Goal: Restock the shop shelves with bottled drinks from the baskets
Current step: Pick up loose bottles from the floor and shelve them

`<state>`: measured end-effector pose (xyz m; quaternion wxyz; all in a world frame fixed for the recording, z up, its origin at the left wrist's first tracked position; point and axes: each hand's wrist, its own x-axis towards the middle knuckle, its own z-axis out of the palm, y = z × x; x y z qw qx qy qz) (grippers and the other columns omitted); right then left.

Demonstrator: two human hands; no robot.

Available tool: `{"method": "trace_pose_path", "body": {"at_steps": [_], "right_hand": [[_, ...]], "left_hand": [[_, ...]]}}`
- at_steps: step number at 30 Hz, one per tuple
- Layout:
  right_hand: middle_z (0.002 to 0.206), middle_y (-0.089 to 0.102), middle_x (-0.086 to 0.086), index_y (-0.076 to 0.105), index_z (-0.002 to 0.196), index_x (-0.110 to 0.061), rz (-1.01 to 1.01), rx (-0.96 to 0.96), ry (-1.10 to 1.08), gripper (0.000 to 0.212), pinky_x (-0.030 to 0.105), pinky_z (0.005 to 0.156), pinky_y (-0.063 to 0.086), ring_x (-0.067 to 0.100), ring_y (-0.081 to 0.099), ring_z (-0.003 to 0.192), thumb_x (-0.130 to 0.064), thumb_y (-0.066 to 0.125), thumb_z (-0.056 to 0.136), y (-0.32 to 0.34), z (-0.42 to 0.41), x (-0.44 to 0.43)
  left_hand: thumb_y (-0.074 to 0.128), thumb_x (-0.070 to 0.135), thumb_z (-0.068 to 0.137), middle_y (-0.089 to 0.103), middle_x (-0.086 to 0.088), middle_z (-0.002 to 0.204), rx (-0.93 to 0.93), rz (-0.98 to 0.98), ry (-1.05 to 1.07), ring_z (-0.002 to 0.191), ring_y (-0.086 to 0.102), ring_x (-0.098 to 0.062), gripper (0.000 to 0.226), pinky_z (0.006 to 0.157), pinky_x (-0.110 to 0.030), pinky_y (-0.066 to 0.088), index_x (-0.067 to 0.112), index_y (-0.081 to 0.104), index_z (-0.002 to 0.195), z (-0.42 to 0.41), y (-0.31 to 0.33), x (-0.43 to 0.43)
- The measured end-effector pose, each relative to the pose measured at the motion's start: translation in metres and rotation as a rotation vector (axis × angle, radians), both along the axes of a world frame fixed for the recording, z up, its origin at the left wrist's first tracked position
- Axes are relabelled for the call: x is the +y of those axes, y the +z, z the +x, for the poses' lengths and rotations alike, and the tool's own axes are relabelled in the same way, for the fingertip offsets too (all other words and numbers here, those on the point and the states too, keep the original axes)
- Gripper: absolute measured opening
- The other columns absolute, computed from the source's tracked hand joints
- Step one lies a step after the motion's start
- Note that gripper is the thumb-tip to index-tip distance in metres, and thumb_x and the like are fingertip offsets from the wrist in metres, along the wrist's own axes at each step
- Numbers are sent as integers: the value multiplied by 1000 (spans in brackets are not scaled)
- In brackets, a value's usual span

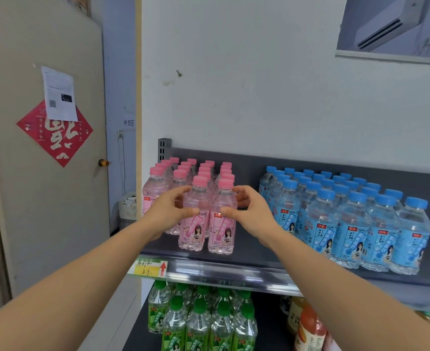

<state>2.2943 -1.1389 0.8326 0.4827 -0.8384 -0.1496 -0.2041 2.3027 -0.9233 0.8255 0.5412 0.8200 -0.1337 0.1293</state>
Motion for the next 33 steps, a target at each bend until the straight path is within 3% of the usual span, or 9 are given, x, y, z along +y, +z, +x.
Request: {"method": "trace_pose_path", "body": {"at_steps": [8, 13, 18, 24, 29, 33], "right_hand": [[118, 57, 0, 52, 128, -17, 13, 0, -15, 62, 33, 92, 51, 13, 57, 104, -29, 81, 75, -4, -2, 2], [113, 60, -2, 51, 127, -20, 41, 55, -13, 67, 33, 87, 53, 13, 60, 101, -37, 83, 70, -10, -5, -3], [97, 64, -4, 53, 123, -20, 17, 126, -6, 64, 31, 75, 56, 12, 64, 87, -31, 85, 68, -15, -5, -8], [95, 63, -8, 53, 123, -22, 1, 136, -36, 57, 39, 82, 57, 11, 64, 88, -26, 82, 73, -15, -3, -3], [100, 63, -7, 49, 131, -22, -40, 135, -81, 62, 37, 87, 55, 10, 62, 92, -30, 79, 77, -15, -11, 0], [102, 59, -9, 41, 136, -24, -163, 163, -113, 71, 32, 85, 50, 14, 60, 96, -37, 78, 77, -11, -20, -1]], "left_hand": [[73, 27, 81, 45, 8, 126, 10, 6, 16, 110, 45, -14, 73, 89, -31, 39, 28, 36, 145, -1, -5, -1], [79, 29, 75, 50, 4, 114, 27, 91, 48, 102, 52, -17, 80, 84, -31, 46, 31, 36, 143, -5, -4, 1], [80, 13, 73, 52, 8, 101, 70, 89, 34, 87, 61, -15, 80, 58, -22, 55, 27, 39, 141, -6, -4, 3], [78, 13, 75, 52, 7, 103, 4, 138, 74, 85, 60, -13, 78, 62, -26, 57, 25, 38, 142, -5, -6, -1], [77, 23, 77, 56, -2, 118, -30, 238, 104, 100, 55, -18, 79, 89, -41, 53, 26, 34, 144, -8, -7, -1], [76, 29, 78, 55, -4, 128, -54, 329, 115, 104, 52, -18, 83, 89, -32, 44, 25, 30, 146, -13, -4, 0]]}}
